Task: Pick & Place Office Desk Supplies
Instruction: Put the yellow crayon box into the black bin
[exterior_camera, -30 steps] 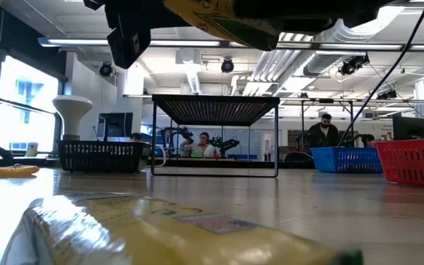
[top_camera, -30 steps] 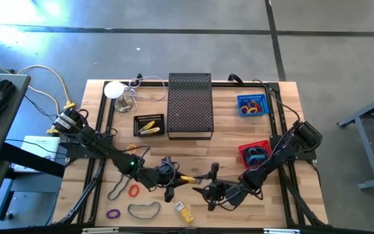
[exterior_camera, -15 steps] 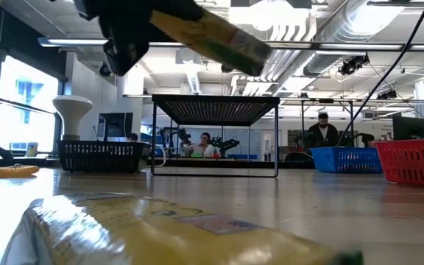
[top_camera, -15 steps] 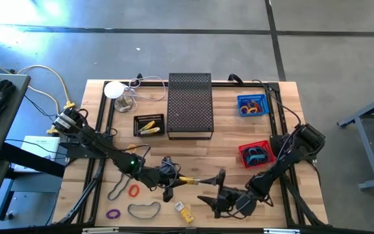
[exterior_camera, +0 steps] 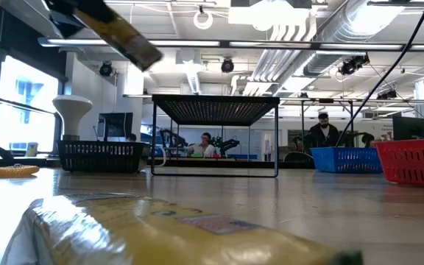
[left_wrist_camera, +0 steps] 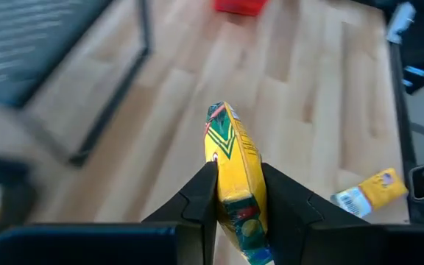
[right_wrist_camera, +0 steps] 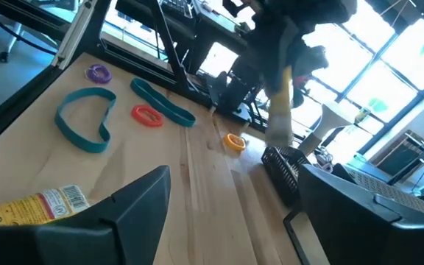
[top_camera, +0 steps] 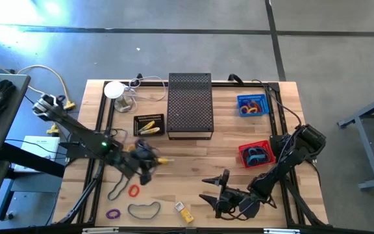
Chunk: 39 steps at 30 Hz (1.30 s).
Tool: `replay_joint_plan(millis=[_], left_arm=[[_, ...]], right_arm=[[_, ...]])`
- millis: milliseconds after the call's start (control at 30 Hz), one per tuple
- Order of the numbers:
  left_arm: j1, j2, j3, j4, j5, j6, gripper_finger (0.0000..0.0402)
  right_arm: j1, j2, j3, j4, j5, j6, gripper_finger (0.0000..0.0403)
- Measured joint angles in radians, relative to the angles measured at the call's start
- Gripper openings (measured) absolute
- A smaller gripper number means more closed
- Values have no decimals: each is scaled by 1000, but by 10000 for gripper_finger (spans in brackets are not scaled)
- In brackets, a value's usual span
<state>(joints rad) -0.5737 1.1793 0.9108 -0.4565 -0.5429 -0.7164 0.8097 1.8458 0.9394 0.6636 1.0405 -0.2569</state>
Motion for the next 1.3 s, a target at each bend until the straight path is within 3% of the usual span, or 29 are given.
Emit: replay_joint_plan(millis=[300, 400, 533, 667, 833, 1100, 1300], left_arm=[[-116, -223, 0, -473, -291, -342, 76], [-76, -241, 0, -602, -302, -431, 76], [19, -241, 0, -671, -302, -406, 76], [147, -236, 0, -665, -295, -297, 76], [327, -233, -29, -632, -170, -183, 76], [520, -233, -183, -311, 62, 131, 76], [593, -233, -268, -148, 123, 247, 76]], right_arm=[[-5, 0, 0, 0, 0, 2, 288], [-12, 0, 0, 0, -2, 31, 288], [-30, 0, 0, -2, -30, 67, 288], [-53, 0, -1, -9, -92, 113, 288], [-69, 0, -2, -48, -132, 181, 288], [-72, 0, -2, -84, -135, 210, 288], [-72, 0, -2, -84, -135, 210, 288]])
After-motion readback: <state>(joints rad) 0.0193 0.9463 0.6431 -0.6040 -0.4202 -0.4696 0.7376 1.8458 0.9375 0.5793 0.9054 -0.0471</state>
